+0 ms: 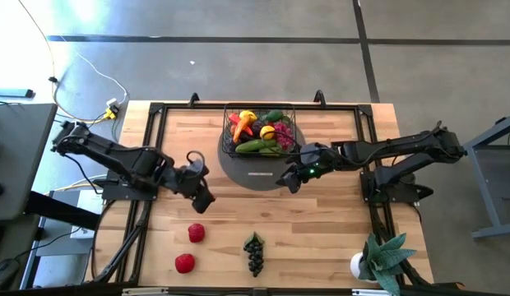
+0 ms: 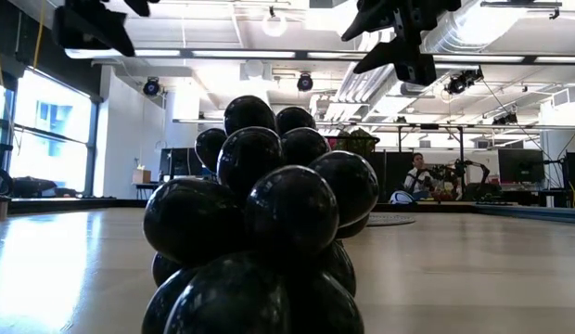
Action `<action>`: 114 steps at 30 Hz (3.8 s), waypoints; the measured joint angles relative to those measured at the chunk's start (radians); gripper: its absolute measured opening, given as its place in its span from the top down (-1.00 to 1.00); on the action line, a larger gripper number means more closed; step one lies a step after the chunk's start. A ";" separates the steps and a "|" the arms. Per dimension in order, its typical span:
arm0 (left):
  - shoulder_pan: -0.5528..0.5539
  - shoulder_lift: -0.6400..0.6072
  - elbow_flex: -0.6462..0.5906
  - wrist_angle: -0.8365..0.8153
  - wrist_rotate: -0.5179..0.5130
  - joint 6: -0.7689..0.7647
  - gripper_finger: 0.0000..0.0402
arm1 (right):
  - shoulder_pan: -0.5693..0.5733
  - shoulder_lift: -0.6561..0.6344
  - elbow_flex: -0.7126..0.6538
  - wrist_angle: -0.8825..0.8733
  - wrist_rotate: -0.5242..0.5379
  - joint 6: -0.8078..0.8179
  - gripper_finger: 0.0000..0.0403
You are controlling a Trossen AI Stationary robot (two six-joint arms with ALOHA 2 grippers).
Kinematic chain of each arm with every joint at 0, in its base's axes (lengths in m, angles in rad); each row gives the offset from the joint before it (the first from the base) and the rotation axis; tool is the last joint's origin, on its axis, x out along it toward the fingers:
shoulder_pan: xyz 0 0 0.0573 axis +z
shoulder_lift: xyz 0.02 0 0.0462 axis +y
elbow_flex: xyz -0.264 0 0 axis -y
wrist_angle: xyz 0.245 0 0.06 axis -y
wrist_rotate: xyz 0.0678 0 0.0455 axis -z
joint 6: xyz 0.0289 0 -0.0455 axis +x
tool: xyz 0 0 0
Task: Build produce basket
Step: Put the top red tomato into the black wire basket
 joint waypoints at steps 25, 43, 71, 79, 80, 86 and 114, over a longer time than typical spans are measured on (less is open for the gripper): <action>-0.173 0.080 0.000 -0.063 -0.099 -0.212 -0.11 | 0.000 0.001 0.000 0.001 -0.002 0.000 0.12; -0.216 0.094 0.000 -0.148 -0.151 -0.385 -0.11 | 0.000 0.001 0.000 0.001 -0.002 0.000 0.12; -0.354 0.247 0.000 -0.135 0.027 -0.900 -0.48 | 0.000 0.000 0.000 0.001 -0.001 0.001 0.12; -0.371 0.282 0.000 -0.106 0.026 -0.919 -0.80 | 0.000 0.000 0.000 0.001 0.001 0.001 0.12; -0.371 0.287 0.000 -0.103 0.027 -0.924 -0.82 | 0.000 0.000 0.000 0.001 0.001 0.000 0.12; -0.371 0.343 0.000 -0.069 0.057 -0.938 -0.90 | 0.000 0.000 0.000 0.001 0.001 0.000 0.12; -0.339 0.577 0.000 -0.012 0.089 -0.908 -0.88 | 0.000 0.000 0.000 0.002 0.002 0.001 0.12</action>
